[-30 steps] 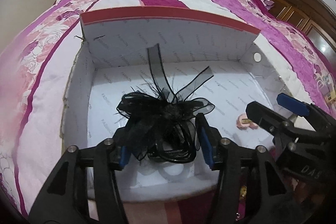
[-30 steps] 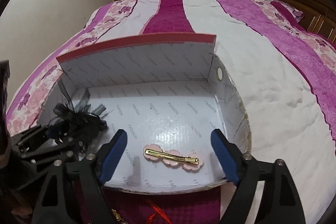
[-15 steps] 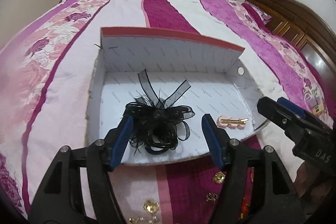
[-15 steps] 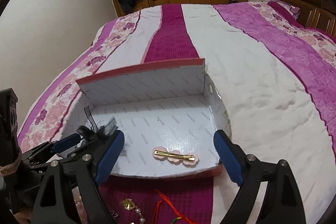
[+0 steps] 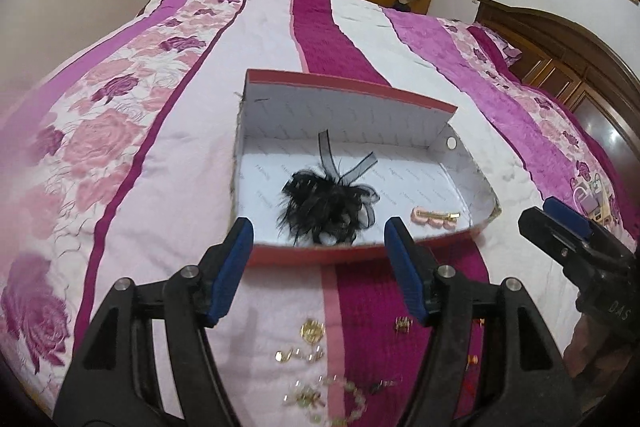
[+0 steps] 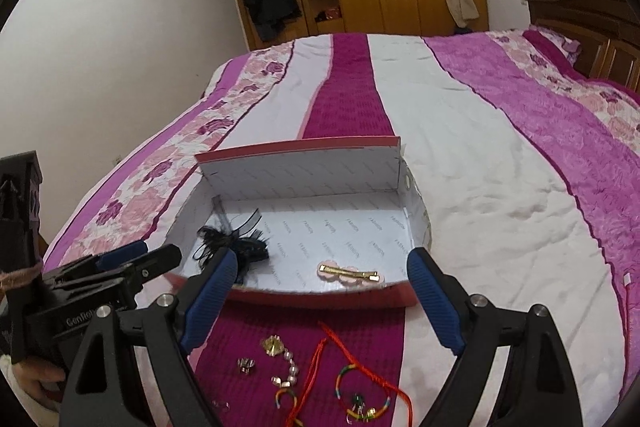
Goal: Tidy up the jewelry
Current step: 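Grasp the gold pendant earring with the left tool while the right grasps a red bracelet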
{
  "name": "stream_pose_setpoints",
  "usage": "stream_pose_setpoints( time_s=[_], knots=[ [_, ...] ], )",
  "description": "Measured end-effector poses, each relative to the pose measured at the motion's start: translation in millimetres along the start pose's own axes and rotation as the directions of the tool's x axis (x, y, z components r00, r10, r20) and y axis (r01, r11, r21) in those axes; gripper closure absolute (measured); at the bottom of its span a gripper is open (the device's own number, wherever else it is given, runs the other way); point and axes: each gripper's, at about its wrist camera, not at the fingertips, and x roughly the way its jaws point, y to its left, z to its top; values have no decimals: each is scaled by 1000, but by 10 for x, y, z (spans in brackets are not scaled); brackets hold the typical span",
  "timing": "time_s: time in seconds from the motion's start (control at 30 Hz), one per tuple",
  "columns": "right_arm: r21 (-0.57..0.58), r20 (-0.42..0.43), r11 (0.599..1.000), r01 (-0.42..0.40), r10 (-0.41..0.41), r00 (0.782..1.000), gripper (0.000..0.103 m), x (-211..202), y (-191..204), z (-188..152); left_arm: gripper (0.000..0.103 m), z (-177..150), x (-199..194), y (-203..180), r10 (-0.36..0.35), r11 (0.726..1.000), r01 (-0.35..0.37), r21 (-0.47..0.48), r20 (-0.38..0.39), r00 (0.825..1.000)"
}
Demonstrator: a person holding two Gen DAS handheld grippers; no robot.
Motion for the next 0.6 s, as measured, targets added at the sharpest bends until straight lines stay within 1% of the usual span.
stream_pose_setpoints(
  time_s=[0.23, 0.6],
  knots=[
    [-15, -36, 1000, -7, 6, 999, 14, -121, -46, -232, 43, -158, -108, 20, 6, 1000, -6, 1, -24, 1000],
    [-4, -131, 1000, 13, -14, 991, 14, -142, -210, -657, 43, -456, -64, 58, 37, 999, -37, 8, -90, 995]
  ],
)
